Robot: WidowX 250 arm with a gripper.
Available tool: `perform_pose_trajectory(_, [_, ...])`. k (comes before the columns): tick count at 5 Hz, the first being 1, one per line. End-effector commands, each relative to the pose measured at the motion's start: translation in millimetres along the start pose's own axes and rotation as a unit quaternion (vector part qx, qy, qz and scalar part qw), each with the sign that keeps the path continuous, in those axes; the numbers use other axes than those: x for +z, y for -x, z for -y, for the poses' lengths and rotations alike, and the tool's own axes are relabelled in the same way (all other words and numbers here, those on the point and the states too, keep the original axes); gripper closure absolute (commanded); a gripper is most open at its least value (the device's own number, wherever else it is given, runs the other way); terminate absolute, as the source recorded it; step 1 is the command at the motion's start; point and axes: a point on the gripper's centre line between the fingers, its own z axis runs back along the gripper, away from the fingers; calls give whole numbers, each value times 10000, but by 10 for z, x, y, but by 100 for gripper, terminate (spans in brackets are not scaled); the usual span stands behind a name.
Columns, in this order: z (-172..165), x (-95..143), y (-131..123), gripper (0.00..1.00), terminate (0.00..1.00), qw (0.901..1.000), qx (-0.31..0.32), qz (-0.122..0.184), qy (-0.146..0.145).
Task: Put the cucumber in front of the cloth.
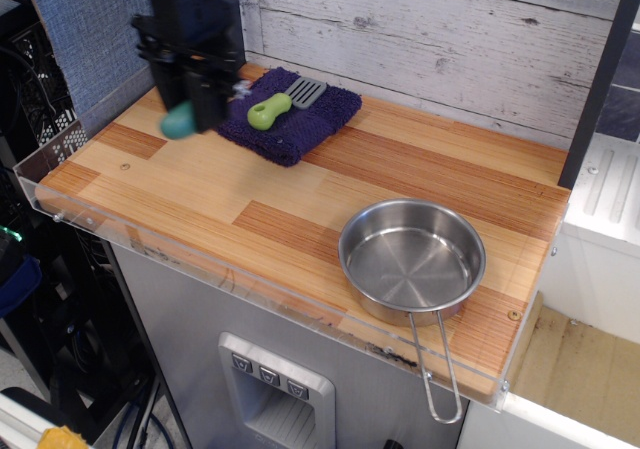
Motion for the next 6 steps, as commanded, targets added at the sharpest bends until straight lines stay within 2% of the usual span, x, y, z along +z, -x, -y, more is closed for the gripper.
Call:
perform_pose_trajectory(1, [-884, -99, -4, 100, 0, 9970, 155, -348, -673])
perform_pose_trajectory(2, [-950, -213, 13, 100, 0, 9949, 348, -569, -751])
perform_pose_trajectory(3, [-820, -336, 37, 100, 0, 9934, 506, -843, -596])
perform_pose_trajectory(5, [-541, -355, 41, 100, 0, 9939, 497, -859, -490])
perform_pose_trajectory(6, [-534, -437, 63, 100, 0, 9919, 584, -1031, -456])
